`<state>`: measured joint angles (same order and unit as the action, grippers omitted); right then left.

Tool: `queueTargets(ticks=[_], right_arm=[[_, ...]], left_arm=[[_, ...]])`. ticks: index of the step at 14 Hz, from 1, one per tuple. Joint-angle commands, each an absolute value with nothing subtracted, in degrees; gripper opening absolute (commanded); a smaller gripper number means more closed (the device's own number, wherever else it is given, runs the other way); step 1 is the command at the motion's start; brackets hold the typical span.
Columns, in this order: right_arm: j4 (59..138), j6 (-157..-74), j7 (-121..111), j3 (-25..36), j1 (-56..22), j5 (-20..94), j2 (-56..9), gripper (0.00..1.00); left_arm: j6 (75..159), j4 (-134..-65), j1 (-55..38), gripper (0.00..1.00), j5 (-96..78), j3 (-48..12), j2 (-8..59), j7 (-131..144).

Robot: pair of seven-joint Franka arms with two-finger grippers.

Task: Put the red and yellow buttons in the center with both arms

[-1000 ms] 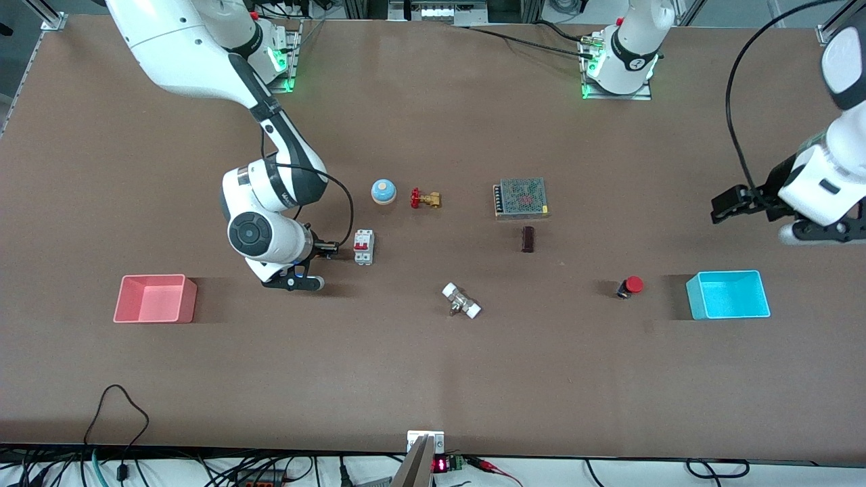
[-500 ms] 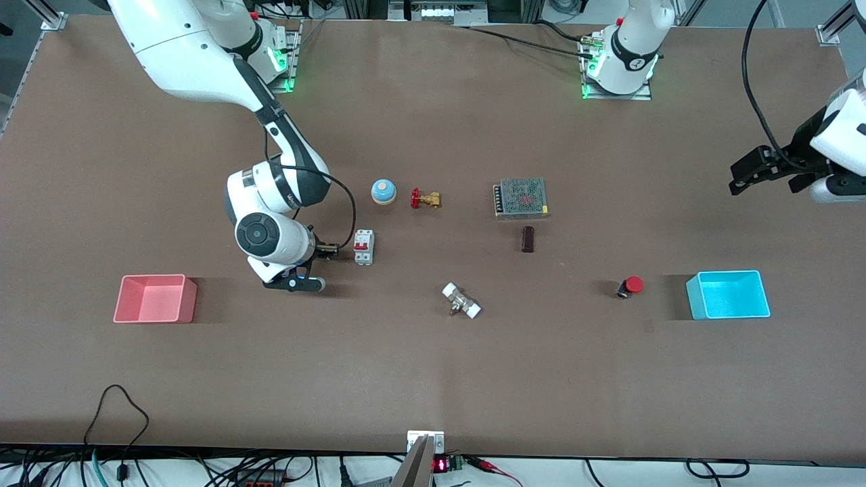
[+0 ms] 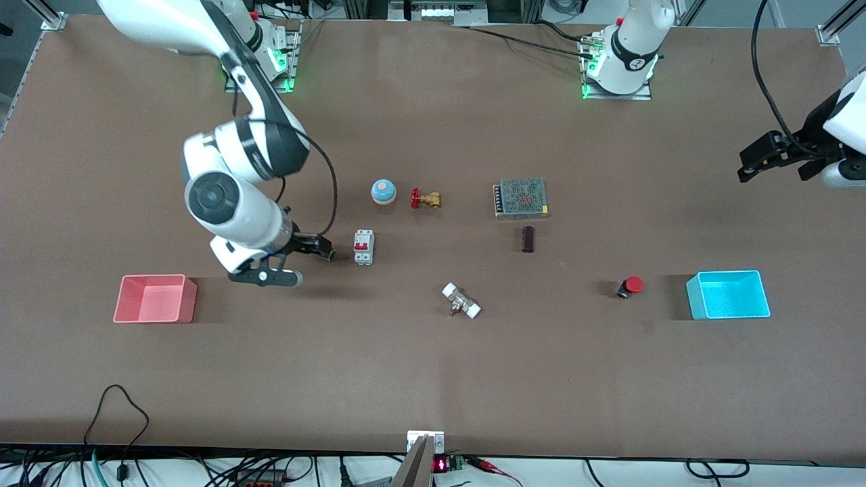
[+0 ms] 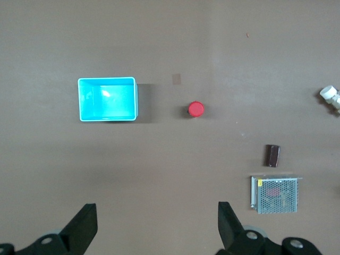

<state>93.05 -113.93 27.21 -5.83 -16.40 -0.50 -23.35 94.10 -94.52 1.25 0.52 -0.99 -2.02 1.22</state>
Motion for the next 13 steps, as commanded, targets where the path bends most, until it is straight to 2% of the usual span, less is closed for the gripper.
queueTargets(ticks=[1, 4, 7, 11, 13], right_arm=[[90.6, -108.3, 27.3, -5.5, -14.6, -1.3, -18.1, 1.0], [83.2, -98.2, 25.9, -5.3, -11.5, -1.4, -16.3, 1.0], [76.7, -90.9, 14.0, -2.2, -8.1, -1.3, -16.4, 1.0], [77.0, -88.2, 2.3, 6.1, -7.1, -1.1, -13.5, 1.0], [79.0, -88.2, -5.0, 9.7, -7.0, -1.1, -11.7, 1.0]], left_arm=[[93.5, -95.6, 1.0, 1.0, -0.4, 0.6, -3.8, -1.7], [93.8, -95.7, 0.1, 1.0, -0.3, 1.8, -4.0, -1.8], [96.9, -94.9, 0.6, 1.0, -0.4, 1.1, -1.9, -1.8], [96.9, -93.0, 1.1, 1.0, -0.9, 0.6, -0.3, -1.7], [97.0, -93.0, 2.5, 1.0, -0.9, -1.5, 0.1, -1.1]])
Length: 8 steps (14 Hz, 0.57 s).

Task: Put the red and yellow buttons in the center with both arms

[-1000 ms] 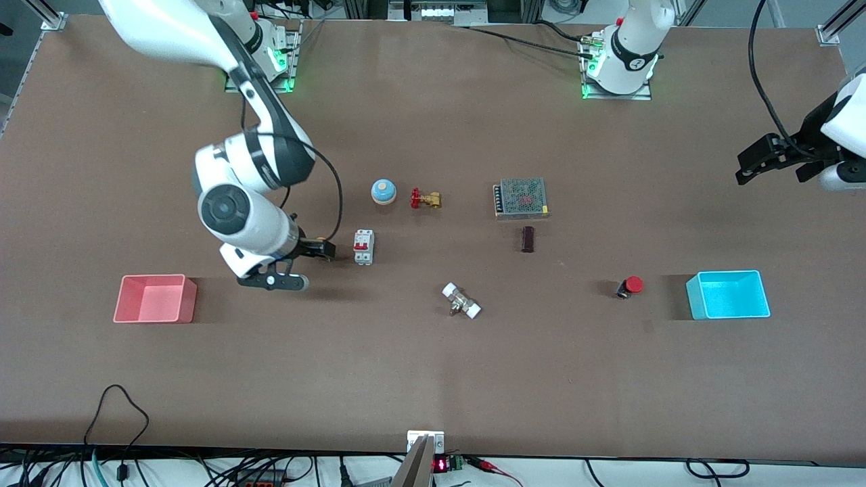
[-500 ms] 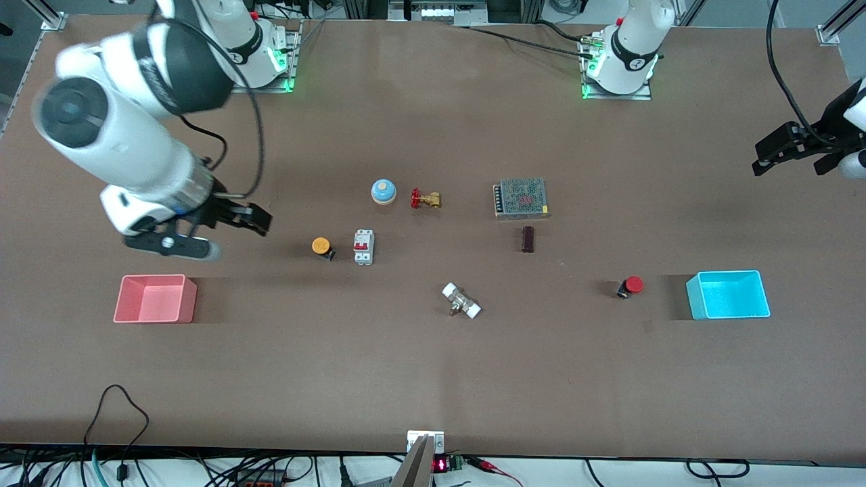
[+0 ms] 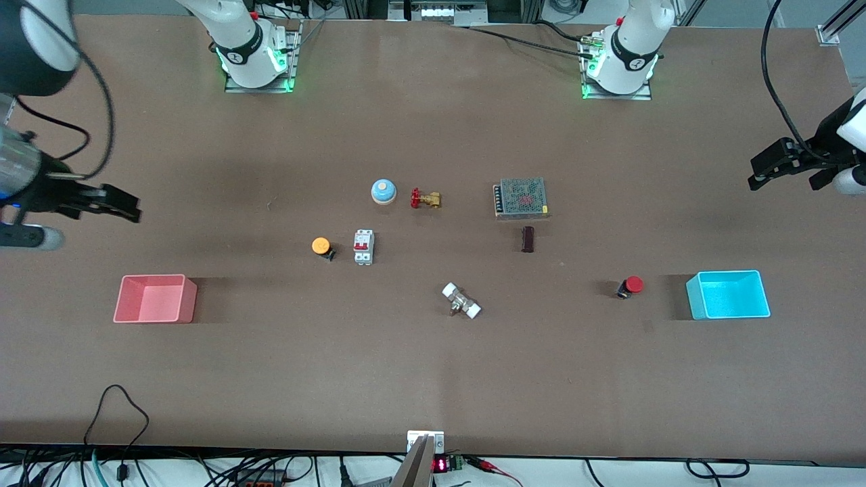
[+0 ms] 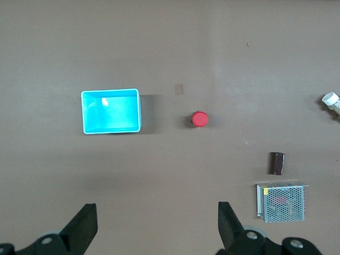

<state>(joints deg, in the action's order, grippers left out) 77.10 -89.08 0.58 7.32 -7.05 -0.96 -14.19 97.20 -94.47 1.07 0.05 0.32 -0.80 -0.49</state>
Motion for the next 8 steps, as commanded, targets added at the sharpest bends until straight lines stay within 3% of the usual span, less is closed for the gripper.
queueTargets(ticks=[1, 8], right_arm=[[81.7, -88.9, -5.1, 10.1, -6.9, -0.8, -10.1, 1.0], [92.0, -92.3, -1.6, 9.8, -7.3, -0.6, -3.1, 1.0]], left_arm=[[96.8, -93.2, 2.6, 1.0, -0.9, -1.8, 0.1, -0.9], [96.6, -92.9, 2.5, 1.0, -0.9, -1.6, -0.3, -0.8]])
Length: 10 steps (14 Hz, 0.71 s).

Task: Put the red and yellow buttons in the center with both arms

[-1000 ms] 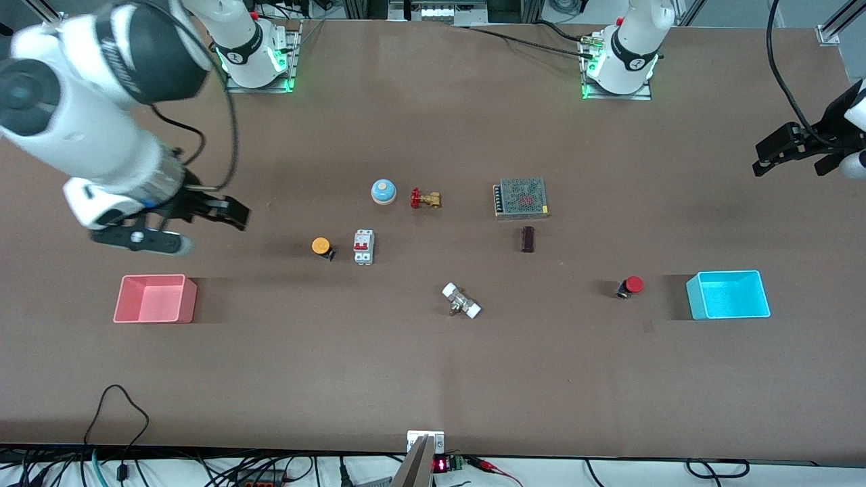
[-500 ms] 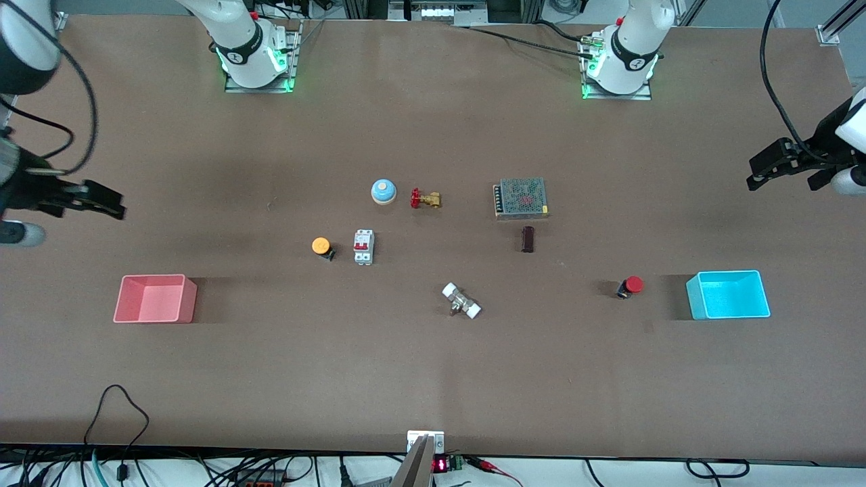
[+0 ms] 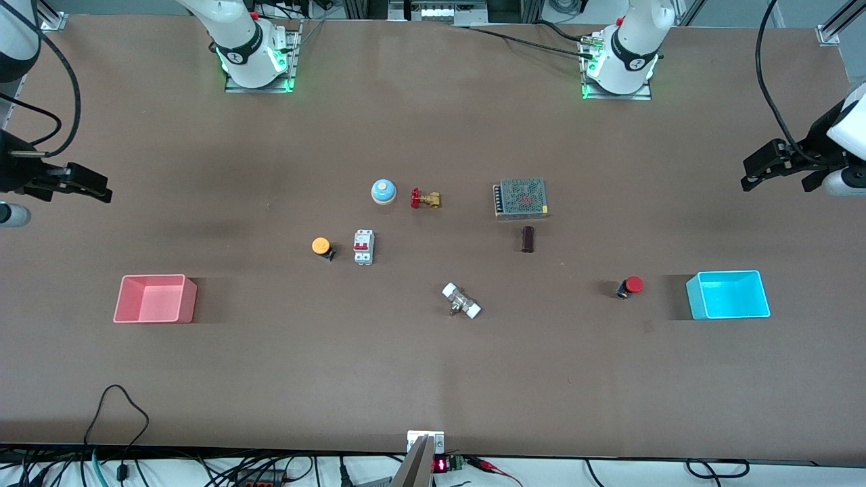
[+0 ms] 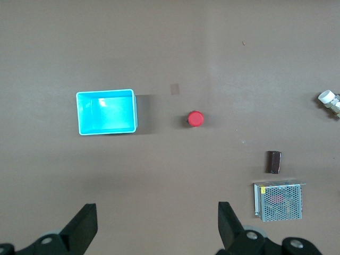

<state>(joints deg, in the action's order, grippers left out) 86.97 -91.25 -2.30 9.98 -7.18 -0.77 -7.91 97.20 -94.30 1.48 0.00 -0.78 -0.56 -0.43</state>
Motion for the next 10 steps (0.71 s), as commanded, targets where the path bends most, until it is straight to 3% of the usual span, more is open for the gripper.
queueTargets(ticks=[1, 10], right_arm=[[93.2, -92.0, -2.3, 9.8, -7.3, -1.1, -1.9, 1.0], [94.1, -90.8, -2.1, 9.4, -7.5, -1.1, 1.4, 1.0]], left_arm=[[96.6, -92.8, 2.5, 1.0, -0.9, -1.5, -0.3, -0.7], [96.2, -92.9, 2.7, 1.0, -0.9, -1.6, -0.4, -0.4]])
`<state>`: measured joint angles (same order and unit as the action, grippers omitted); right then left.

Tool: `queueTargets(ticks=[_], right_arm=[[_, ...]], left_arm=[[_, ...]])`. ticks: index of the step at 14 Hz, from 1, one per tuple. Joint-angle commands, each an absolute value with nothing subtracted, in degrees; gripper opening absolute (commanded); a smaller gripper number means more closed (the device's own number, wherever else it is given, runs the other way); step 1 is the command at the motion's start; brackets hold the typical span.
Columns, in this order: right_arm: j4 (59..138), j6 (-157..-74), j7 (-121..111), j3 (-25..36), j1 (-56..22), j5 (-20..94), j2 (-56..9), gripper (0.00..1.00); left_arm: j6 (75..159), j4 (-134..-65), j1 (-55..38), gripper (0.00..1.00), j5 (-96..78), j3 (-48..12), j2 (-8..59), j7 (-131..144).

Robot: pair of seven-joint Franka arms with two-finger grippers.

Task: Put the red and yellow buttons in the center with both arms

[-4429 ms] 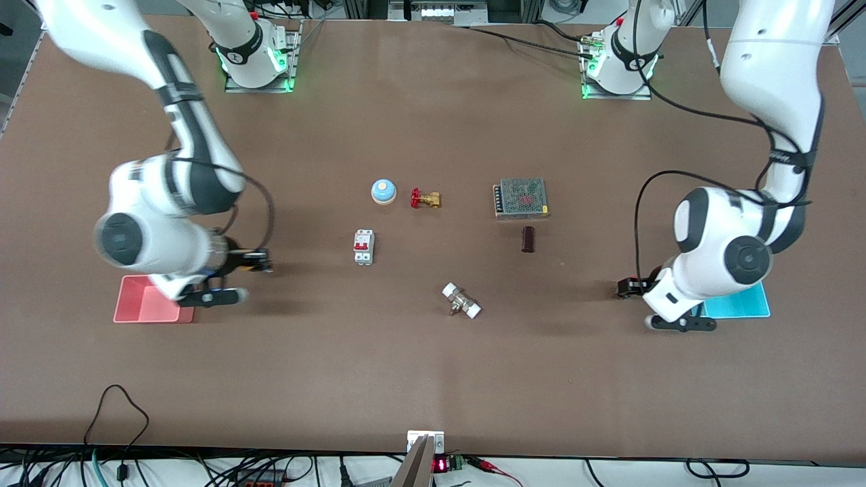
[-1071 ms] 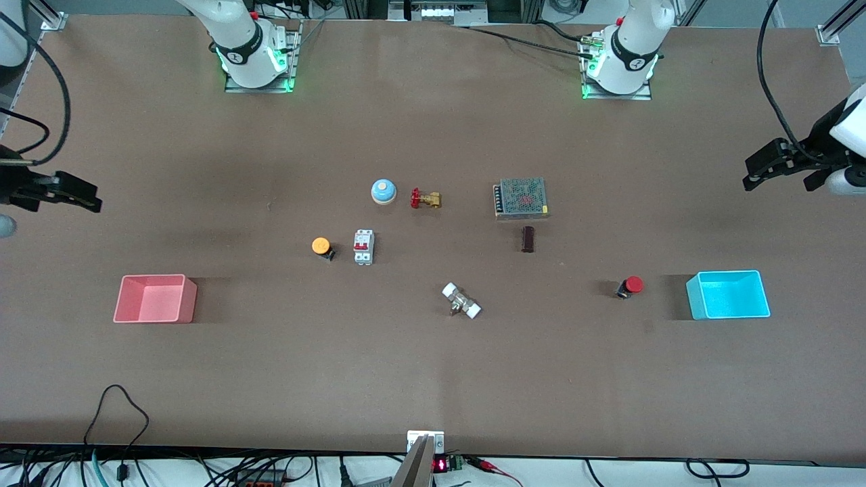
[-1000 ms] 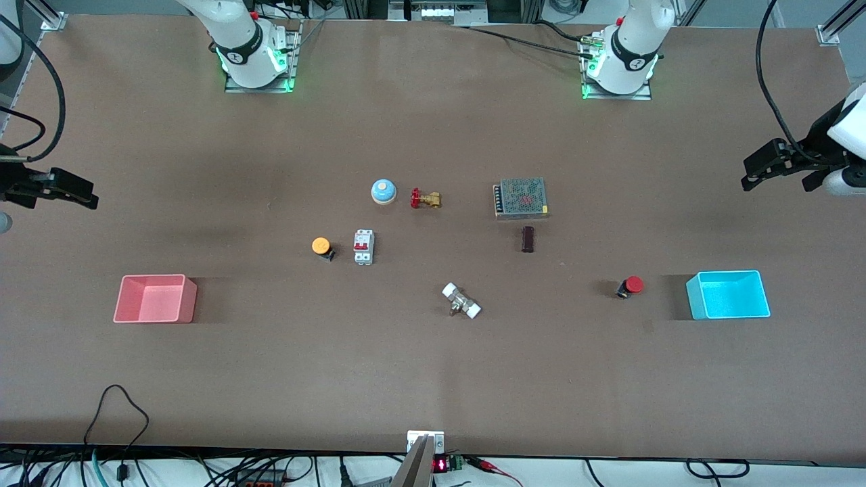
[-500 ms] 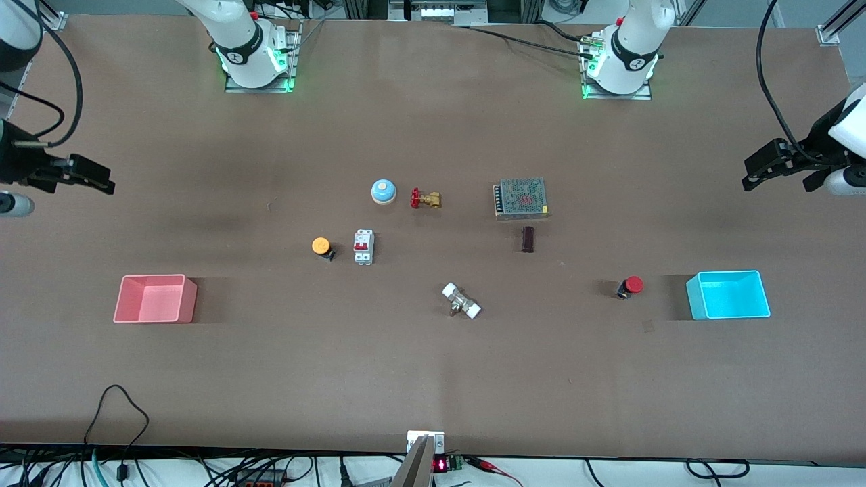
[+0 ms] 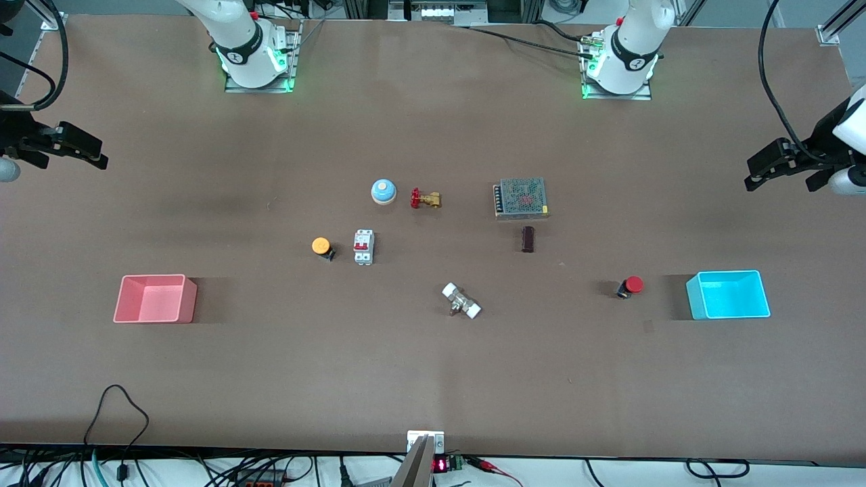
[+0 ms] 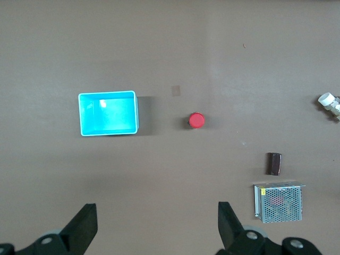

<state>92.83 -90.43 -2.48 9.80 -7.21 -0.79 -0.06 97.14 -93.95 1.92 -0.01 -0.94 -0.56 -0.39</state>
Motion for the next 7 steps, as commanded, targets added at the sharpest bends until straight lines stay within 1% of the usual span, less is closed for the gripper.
queueTargets(ticks=[1, 7], right_arm=[[94.0, -91.0, -2.2, 9.4, -7.5, -1.1, 1.1, 1.0], [94.0, -90.2, -2.5, 9.6, -7.3, -1.1, 1.6, 1.0]], left_arm=[[96.2, -92.8, 2.7, 1.0, -0.9, -1.6, -0.5, -0.4], [96.2, -92.8, 2.7, 1.0, -0.9, -1.6, -0.4, -0.4]])
